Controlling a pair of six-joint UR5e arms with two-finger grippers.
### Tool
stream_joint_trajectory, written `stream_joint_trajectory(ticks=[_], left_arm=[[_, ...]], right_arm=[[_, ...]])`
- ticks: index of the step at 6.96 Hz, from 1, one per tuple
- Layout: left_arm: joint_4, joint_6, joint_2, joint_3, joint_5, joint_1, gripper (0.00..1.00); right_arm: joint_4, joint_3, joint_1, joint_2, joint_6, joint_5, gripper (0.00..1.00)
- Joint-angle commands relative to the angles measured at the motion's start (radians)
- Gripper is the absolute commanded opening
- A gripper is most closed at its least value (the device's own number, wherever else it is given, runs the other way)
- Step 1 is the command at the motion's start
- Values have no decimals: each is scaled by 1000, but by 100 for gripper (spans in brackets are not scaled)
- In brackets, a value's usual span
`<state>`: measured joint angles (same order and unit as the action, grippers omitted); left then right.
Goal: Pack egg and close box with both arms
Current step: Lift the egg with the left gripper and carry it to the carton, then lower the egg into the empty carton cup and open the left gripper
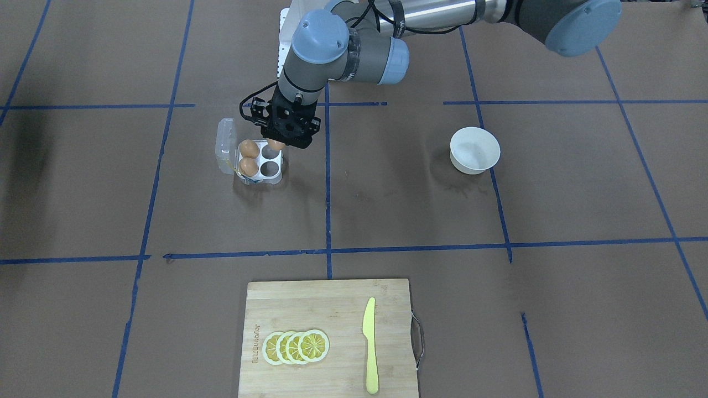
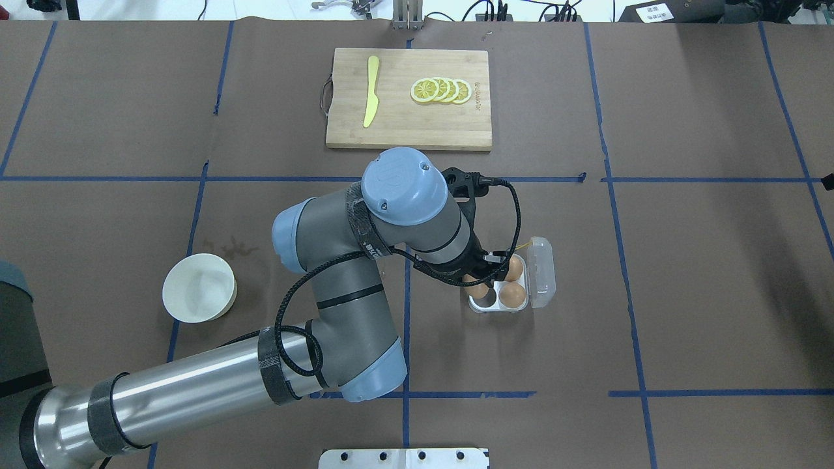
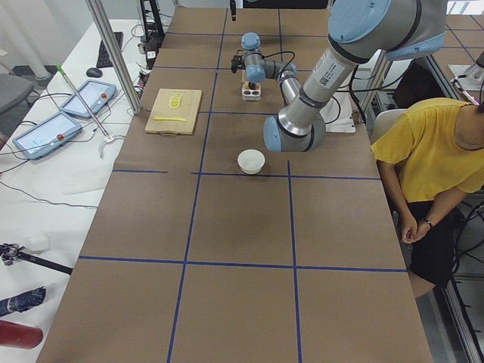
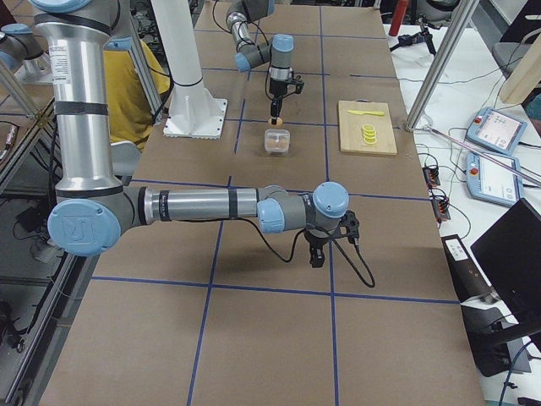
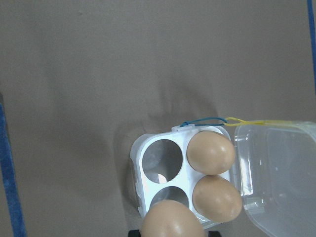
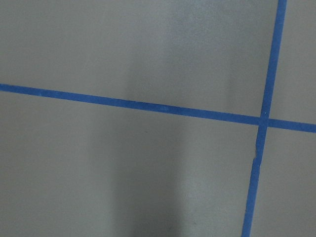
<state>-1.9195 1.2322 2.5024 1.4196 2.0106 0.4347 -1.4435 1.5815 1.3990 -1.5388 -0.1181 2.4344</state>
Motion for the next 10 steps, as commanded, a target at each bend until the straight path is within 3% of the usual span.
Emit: stream_joint_trajectory(ticks=[1, 8, 9, 10], left_arm=[[-48, 1, 0, -20, -1, -2, 0], [-133, 3, 1, -53, -1, -8, 3], [-133, 3, 0, -53, -1, -13, 12], [-133, 3, 0, -53, -1, -14, 15]], right_arm=[[0, 0, 0, -1, 0, 0, 100], [0, -1, 0, 0, 0, 0, 100], [0, -1, 0, -1, 0, 0, 100], [0, -1, 0, -1, 0, 0, 100]])
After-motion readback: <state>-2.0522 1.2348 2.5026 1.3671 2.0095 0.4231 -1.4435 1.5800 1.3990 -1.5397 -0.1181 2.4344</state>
